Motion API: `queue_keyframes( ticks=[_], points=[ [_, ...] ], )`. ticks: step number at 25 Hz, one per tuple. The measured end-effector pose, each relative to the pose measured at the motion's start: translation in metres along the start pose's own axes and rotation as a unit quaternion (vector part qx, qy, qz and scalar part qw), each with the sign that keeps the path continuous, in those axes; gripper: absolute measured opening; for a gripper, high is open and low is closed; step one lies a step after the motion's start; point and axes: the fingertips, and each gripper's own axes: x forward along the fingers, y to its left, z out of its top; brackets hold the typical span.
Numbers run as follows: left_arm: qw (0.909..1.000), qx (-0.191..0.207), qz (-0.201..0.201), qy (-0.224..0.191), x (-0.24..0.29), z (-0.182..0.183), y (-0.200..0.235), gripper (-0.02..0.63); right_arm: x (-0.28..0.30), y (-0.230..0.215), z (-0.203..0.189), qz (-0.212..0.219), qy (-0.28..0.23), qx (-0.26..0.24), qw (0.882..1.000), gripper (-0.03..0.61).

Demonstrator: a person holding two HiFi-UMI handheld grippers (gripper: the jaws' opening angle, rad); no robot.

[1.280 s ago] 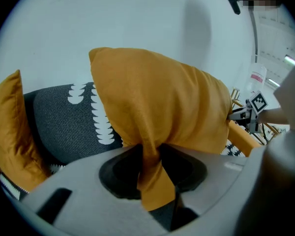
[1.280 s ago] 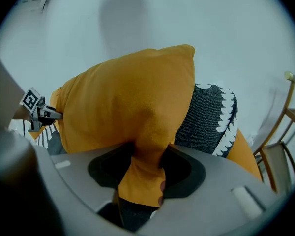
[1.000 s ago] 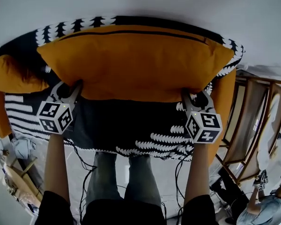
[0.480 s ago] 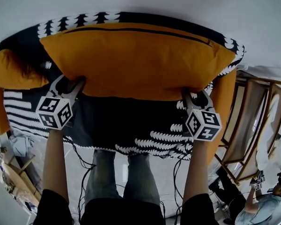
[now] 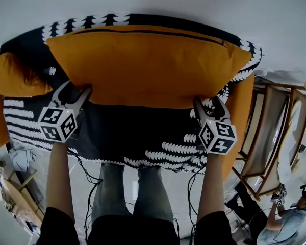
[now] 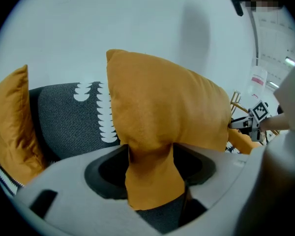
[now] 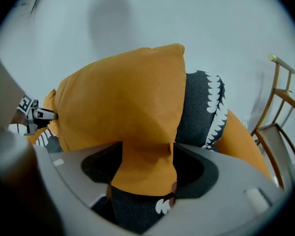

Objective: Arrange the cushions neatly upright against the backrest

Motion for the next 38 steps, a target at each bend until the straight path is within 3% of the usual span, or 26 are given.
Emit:
queue_keyframes(
  ticks=[3, 15, 20, 24, 38],
  points=[
    [1.0000, 0.000, -0.001, -0.003, -0.003, 0.003, -0.004, 0.293, -0.009, 0.003, -0.006, 0.007, 0.000, 0.000, 1.000, 0.359],
    [0.9996, -0.003, -0.021, -0.021, -0.056, 0.006, -0.040, 0.290, -0.080, 0.024, 0.010, 0.006, -0.041, 0.014, 0.999, 0.356],
    [0.9986, -0.001, -0.025, -0.046, -0.086, 0.017, -0.056, 0.278, -0.107, 0.055, 0.020, 0.018, -0.061, -0.007, 0.998, 0.288],
    [0.9977, 0.009, -0.023, -0.064, -0.115, 0.030, -0.068, 0.240, -0.136, 0.067, 0.029, 0.014, -0.082, 0.012, 0.996, 0.212],
    [0.9917, 0.032, -0.020, -0.123, -0.205, 0.072, -0.091, 0.109, -0.221, 0.108, 0.072, 0.017, -0.143, 0.017, 0.989, 0.133]
  ],
)
